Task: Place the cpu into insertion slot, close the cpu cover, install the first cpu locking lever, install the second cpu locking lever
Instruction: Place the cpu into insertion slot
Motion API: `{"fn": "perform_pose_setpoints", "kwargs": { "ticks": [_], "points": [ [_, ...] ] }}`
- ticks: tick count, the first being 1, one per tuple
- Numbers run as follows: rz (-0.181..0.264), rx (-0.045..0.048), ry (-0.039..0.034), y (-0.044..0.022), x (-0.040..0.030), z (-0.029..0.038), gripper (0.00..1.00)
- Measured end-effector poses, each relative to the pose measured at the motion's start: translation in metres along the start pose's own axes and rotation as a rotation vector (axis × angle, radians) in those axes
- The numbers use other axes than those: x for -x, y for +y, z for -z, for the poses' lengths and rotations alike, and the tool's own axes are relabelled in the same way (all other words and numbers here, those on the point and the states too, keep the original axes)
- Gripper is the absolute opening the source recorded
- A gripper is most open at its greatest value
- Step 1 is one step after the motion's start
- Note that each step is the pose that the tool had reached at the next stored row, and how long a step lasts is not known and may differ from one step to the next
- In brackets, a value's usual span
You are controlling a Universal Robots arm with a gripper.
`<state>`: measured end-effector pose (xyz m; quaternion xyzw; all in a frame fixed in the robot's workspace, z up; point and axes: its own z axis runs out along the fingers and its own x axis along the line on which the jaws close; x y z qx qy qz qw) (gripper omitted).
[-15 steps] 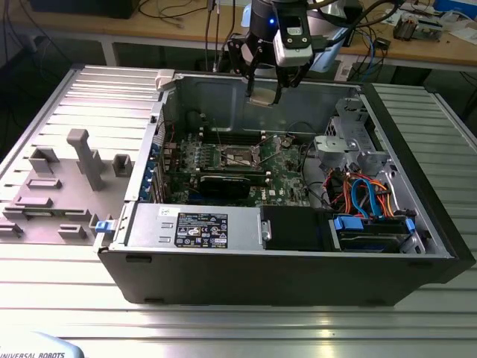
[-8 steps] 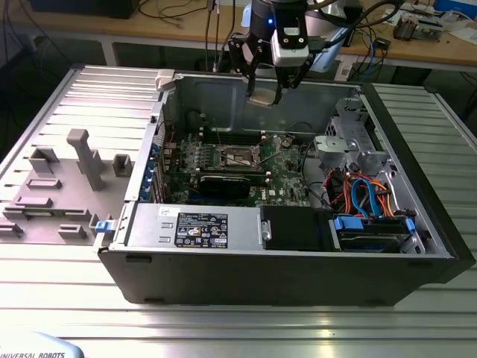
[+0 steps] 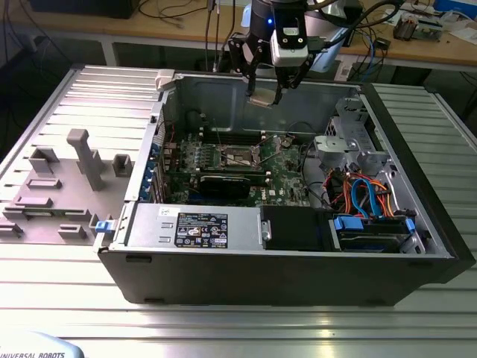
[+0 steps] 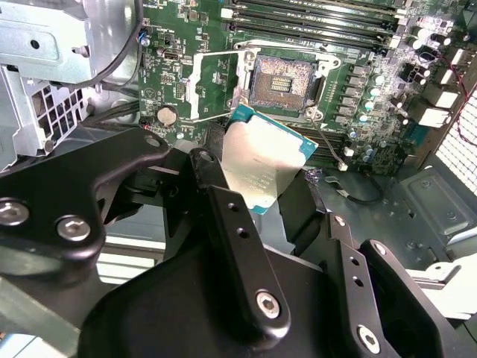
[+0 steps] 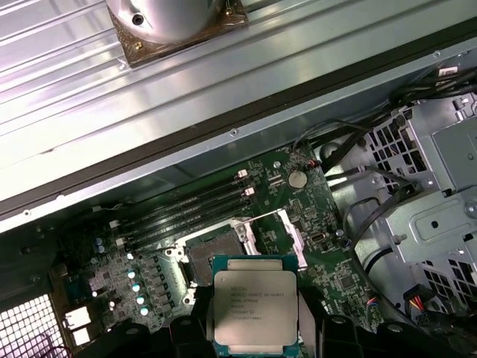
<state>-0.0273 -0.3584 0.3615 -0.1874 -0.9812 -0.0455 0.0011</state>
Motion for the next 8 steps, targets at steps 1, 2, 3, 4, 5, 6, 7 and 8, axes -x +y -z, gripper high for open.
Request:
{"fn": "perform_pose_setpoints", "kwargs": {
  "ticks": [1,2,3,4,5,6,7,8],
  "points": [
    [0.000,0.0000,0.0000,0.0000,0.0000,0.0000,0.54],
    [0.000,0.0000,0.0000,0.0000,0.0000,0.0000,0.54],
    [0.000,0.0000,0.0000,0.0000,0.0000,0.0000,0.54],
    [0.000,0.0000,0.0000,0.0000,0.0000,0.0000,0.54],
    [0.000,0.0000,0.0000,0.0000,0.0000,0.0000,0.54],
    [0.000,0.0000,0.0000,0.0000,0.0000,0.0000,0.54],
    [0.000,0.0000,0.0000,0.0000,0.0000,0.0000,0.54],
    [0.000,0.0000,0.0000,0.0000,0.0000,0.0000,0.54]
  ]
}}
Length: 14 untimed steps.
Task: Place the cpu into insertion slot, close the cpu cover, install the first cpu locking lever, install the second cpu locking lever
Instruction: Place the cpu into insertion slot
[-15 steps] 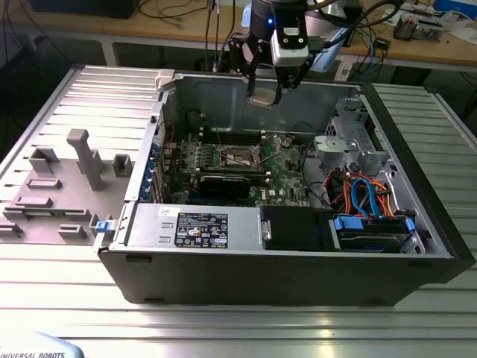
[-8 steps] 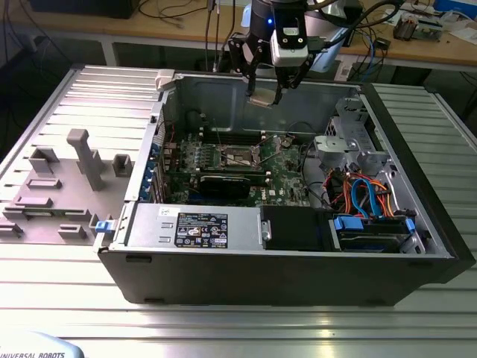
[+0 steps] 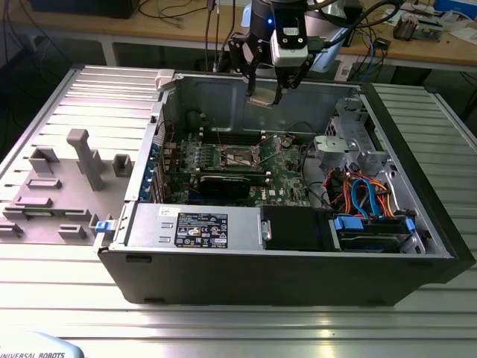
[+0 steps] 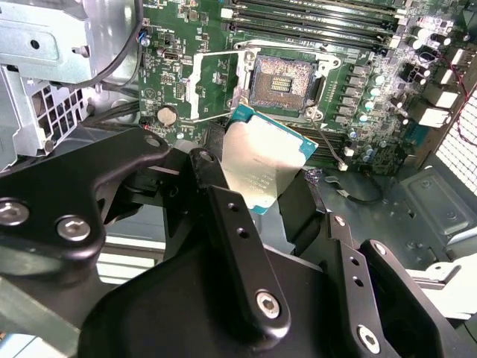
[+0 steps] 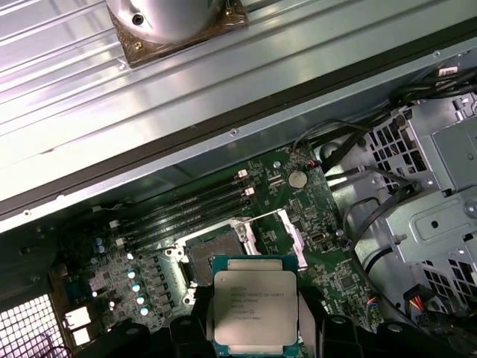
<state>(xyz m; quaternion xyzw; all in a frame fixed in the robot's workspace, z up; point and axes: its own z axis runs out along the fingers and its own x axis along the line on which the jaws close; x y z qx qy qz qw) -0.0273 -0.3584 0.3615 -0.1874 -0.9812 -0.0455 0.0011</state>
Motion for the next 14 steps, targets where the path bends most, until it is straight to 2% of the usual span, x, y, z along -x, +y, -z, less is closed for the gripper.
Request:
{"fn": "perform_pose_setpoints", "kwargs": {
  "ticks": [4,9,12,14],
  "points": [
    [-0.016,0.0001,-0.0016,0.0000,0.0000,-0.0001,0.54],
    [-0.105,0.0014,-0.0097,-0.0001,0.0000,-0.0008,0.54],
    [-0.143,0.0014,-0.0133,0.0000,0.0002,-0.0011,0.54],
    [-0.151,0.0015,-0.0141,0.0000,0.0002,-0.0012,0.54]
  ]
}}
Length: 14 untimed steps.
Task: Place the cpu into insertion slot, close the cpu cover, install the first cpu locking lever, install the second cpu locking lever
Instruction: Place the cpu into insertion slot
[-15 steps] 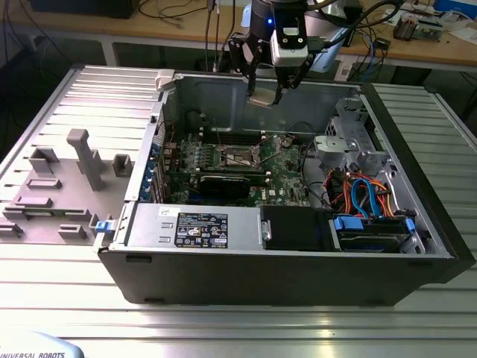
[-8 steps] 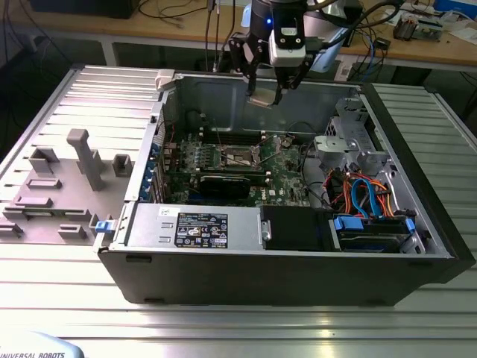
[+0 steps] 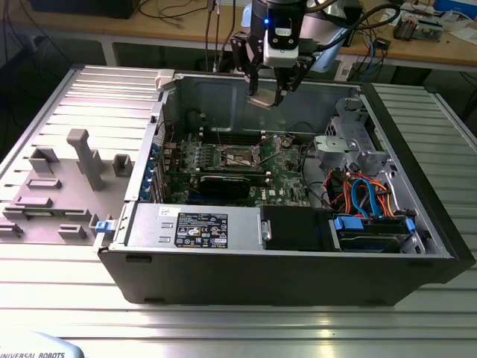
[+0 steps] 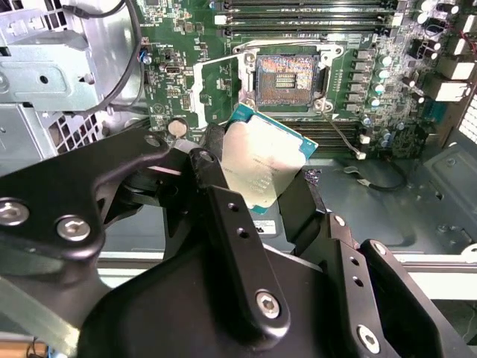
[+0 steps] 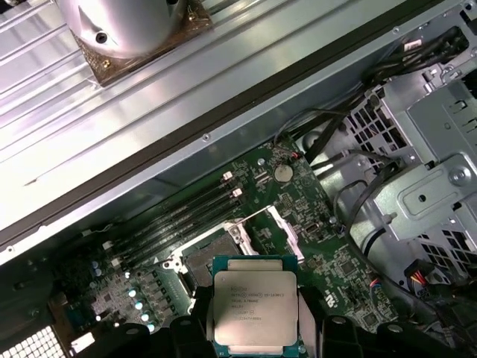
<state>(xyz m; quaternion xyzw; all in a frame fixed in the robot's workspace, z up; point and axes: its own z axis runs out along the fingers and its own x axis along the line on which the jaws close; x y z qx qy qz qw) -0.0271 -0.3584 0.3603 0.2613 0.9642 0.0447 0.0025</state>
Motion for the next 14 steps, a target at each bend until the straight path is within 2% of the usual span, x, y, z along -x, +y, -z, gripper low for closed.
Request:
{"fn": "perform_pose_setpoints", "kwargs": {
  "ticks": [12,14],
  "points": [
    [-0.001,0.0001,-0.0001,0.0000,0.0000,0.0000,0.54],
    [-0.014,0.0004,-0.0012,0.0000,0.0000,0.0000,0.54]
  ]
}}
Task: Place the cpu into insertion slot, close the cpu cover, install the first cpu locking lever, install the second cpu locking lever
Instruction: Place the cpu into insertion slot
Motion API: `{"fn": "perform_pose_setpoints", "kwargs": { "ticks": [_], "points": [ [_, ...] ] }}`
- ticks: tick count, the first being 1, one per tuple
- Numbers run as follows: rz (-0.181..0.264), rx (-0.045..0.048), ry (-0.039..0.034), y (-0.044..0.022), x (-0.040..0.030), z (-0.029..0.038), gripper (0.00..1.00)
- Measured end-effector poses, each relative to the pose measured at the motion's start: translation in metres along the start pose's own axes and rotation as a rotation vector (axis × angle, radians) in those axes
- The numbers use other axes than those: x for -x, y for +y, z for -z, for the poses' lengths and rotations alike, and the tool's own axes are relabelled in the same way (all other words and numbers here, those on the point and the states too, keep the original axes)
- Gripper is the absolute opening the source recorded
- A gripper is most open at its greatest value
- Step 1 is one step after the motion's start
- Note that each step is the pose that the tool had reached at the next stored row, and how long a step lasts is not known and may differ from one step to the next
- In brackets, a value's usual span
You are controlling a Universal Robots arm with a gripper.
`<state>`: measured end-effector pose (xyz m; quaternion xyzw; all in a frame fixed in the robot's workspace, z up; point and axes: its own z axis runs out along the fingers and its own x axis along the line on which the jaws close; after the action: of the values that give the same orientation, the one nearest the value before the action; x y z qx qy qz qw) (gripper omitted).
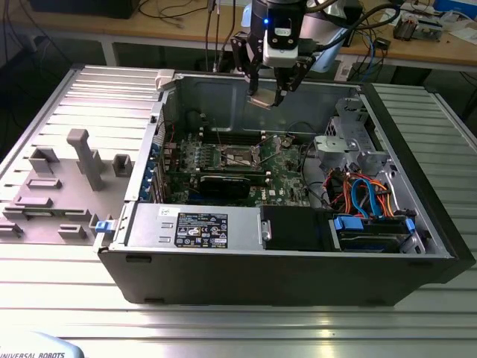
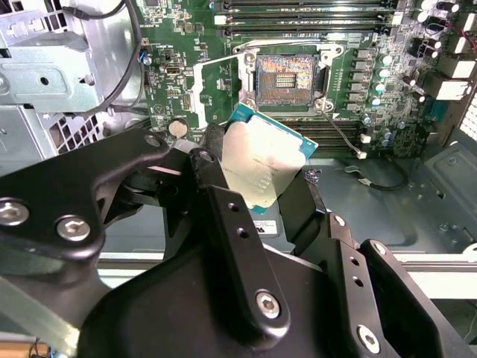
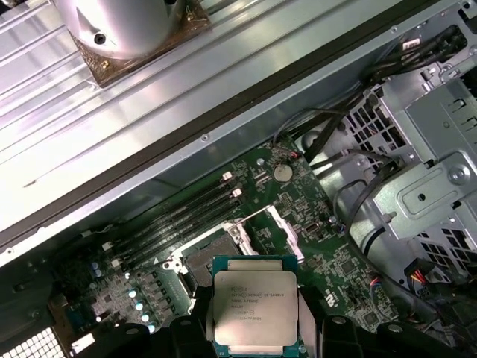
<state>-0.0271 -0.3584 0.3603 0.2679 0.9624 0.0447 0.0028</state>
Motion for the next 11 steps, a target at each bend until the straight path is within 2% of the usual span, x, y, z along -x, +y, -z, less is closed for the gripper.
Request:
{"fn": "perform_pose_setpoints", "kwargs": {
  "ticks": [2,3,6,11],
  "points": [
    [-0.017,0.0003,-0.0015,0.0000,0.0000,0.0000,0.54],
    [-0.047,0.0009,-0.0042,0.0000,0.0000,-0.0001,0.54],
    [-0.094,0.0016,-0.0083,0.0000,0.0000,-0.0001,0.54],
    [-0.099,0.0018,-0.0087,0.0000,0.0000,-0.0001,0.54]
  ]
}}
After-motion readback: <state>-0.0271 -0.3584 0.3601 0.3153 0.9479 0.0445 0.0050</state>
